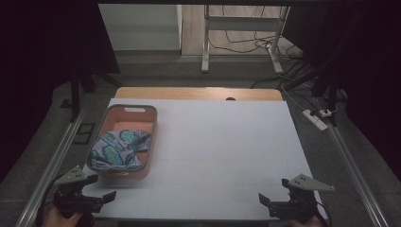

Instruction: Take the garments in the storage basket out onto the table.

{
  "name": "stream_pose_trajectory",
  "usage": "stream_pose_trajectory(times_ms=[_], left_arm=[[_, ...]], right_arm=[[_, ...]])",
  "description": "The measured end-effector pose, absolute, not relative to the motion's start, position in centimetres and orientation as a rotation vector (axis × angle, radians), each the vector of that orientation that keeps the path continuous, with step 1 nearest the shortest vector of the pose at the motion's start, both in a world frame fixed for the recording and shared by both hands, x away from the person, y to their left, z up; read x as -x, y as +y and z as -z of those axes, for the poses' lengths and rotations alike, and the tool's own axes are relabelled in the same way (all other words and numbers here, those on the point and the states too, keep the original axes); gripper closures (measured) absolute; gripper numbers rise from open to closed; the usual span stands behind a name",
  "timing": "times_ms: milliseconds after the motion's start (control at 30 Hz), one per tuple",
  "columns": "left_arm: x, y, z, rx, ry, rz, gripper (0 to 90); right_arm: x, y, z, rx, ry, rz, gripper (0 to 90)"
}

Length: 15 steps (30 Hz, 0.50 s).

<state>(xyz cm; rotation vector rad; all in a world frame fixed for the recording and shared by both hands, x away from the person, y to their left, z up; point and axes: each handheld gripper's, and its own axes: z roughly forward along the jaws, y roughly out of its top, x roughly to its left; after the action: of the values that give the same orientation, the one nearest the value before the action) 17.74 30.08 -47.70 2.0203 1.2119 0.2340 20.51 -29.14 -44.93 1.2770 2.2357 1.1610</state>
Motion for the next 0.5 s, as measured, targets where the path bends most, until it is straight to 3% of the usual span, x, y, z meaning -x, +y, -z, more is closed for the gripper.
stream_pose_trajectory(times_ms=[500], left_arm=[[-17.88,29.93,47.78,-2.046,1.211,-0.214,3.9]], right_arm=[[-20.79,-29.04,45.02,-1.261,2.296,-1.198,0.8]])
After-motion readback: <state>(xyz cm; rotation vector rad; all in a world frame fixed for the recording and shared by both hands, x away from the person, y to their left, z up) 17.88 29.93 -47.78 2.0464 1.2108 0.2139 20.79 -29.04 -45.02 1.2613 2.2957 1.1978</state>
